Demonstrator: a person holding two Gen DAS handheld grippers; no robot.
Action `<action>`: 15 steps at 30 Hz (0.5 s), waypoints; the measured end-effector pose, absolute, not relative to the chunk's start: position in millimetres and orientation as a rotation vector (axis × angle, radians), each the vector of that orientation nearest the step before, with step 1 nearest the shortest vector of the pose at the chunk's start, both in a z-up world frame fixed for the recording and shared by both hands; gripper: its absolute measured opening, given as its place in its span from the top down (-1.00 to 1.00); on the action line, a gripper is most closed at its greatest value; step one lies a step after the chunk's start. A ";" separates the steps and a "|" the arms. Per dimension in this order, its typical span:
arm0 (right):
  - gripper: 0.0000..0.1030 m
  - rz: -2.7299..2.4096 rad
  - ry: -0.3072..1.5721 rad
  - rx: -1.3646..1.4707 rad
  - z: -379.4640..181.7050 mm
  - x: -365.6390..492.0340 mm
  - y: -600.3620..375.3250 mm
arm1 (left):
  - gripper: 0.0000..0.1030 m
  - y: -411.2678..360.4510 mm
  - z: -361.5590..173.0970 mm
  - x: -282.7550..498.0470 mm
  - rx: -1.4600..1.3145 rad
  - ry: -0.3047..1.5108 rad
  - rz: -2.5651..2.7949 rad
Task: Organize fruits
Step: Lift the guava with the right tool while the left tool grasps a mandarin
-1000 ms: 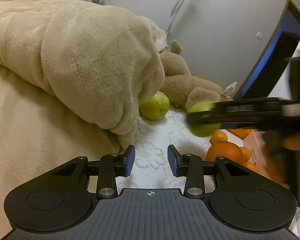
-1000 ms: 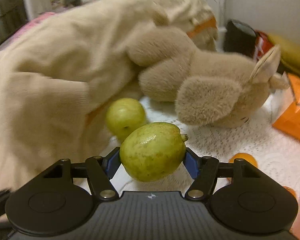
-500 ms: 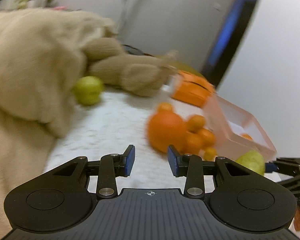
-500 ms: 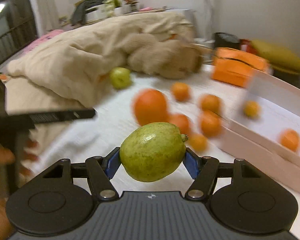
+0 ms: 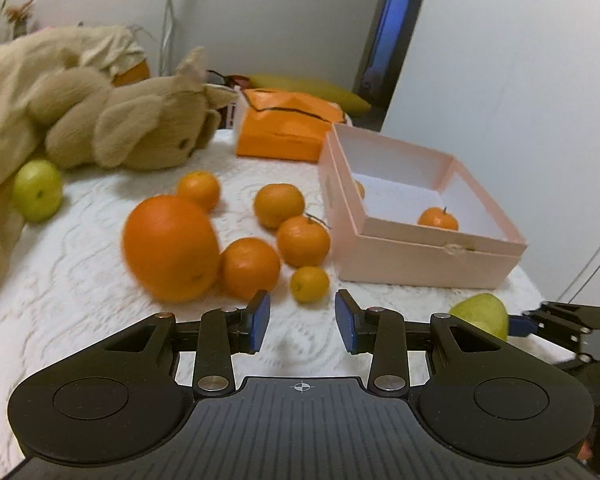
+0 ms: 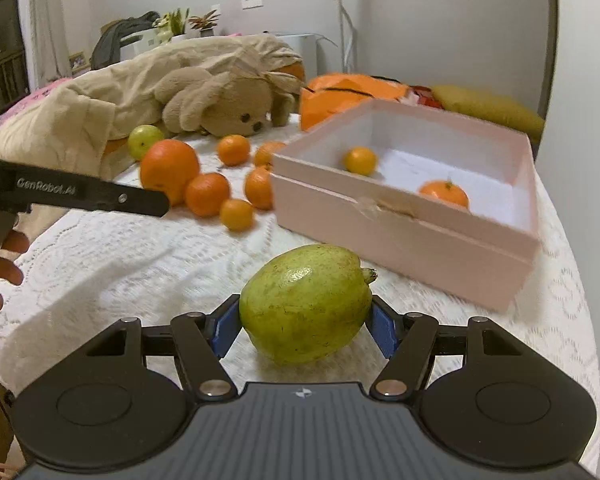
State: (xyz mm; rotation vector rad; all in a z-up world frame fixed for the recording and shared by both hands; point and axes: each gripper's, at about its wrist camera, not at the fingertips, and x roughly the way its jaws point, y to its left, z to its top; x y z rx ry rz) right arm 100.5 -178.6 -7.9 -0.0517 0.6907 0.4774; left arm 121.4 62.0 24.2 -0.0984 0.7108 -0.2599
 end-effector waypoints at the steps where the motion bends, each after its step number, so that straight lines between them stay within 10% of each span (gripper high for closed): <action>1: -0.30 0.473 0.693 -0.041 -11.6 101.3 -182.1 | 0.22 55.3 22.3 125.3 -0.078 0.710 -0.248; 15: -0.53 0.509 0.618 0.010 -34.6 102.0 -195.7 | 0.23 17.8 -4.0 159.7 0.020 0.746 -0.157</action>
